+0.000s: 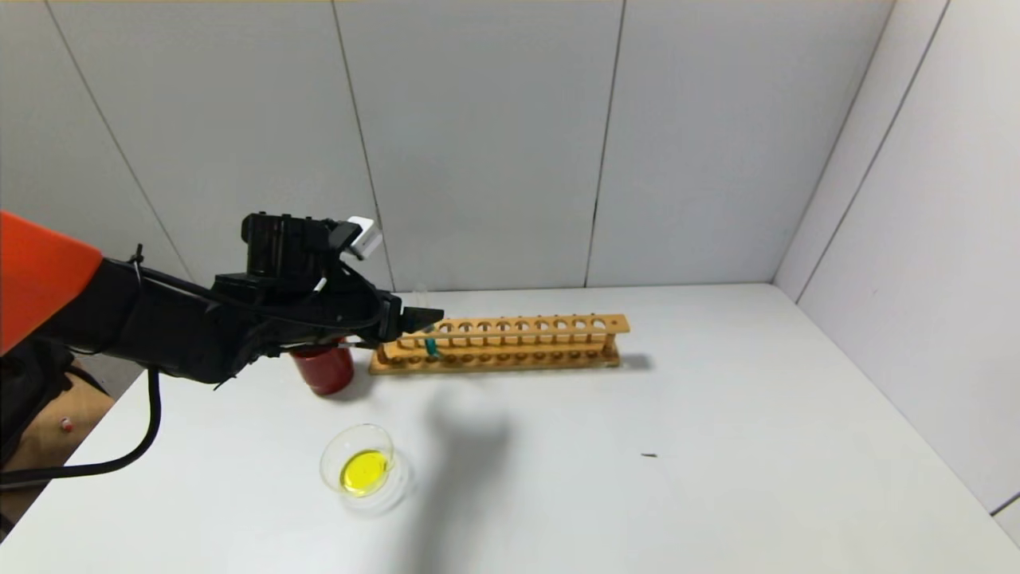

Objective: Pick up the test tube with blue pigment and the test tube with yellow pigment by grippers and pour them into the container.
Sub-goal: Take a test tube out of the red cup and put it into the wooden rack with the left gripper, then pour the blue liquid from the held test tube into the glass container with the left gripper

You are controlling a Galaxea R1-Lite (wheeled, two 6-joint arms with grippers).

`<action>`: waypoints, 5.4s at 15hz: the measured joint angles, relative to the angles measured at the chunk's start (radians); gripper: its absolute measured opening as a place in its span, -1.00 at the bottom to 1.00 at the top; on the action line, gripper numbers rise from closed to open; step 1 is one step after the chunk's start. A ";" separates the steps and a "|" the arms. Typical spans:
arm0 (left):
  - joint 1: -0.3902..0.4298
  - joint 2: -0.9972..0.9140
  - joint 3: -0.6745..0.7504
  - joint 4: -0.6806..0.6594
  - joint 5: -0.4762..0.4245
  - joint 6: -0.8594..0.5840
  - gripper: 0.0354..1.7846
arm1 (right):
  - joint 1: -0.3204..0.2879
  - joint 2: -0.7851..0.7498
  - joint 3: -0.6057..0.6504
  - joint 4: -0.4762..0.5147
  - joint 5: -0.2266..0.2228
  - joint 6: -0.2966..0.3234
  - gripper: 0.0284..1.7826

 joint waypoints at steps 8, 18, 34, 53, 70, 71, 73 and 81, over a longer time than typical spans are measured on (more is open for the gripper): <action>-0.026 0.095 -0.096 -0.001 0.004 -0.031 0.49 | 0.000 0.000 0.000 0.000 0.000 0.000 0.96; -0.059 0.145 -0.131 -0.010 0.075 -0.015 -0.60 | 0.000 0.000 0.000 0.000 0.000 0.000 0.96; -0.049 -0.217 -0.183 0.278 0.061 0.109 -0.69 | 0.000 0.000 0.000 0.000 0.000 0.000 0.96; 0.128 -0.536 0.319 0.115 -0.160 0.610 -0.69 | 0.000 0.000 0.000 0.000 0.000 0.000 0.96; 0.127 -0.446 0.380 0.208 -0.068 1.226 -0.69 | 0.000 0.000 0.000 0.000 0.000 0.000 0.96; 0.128 -0.452 0.395 0.209 -0.065 1.277 -0.69 | 0.000 0.000 0.000 0.000 0.000 0.000 0.96; 0.128 -0.461 0.429 0.212 -0.064 1.361 -0.69 | 0.000 0.000 0.000 0.000 0.000 0.000 0.96; 0.128 -0.529 0.479 0.369 -0.037 1.577 -0.69 | 0.000 0.000 0.000 0.000 0.000 0.000 0.96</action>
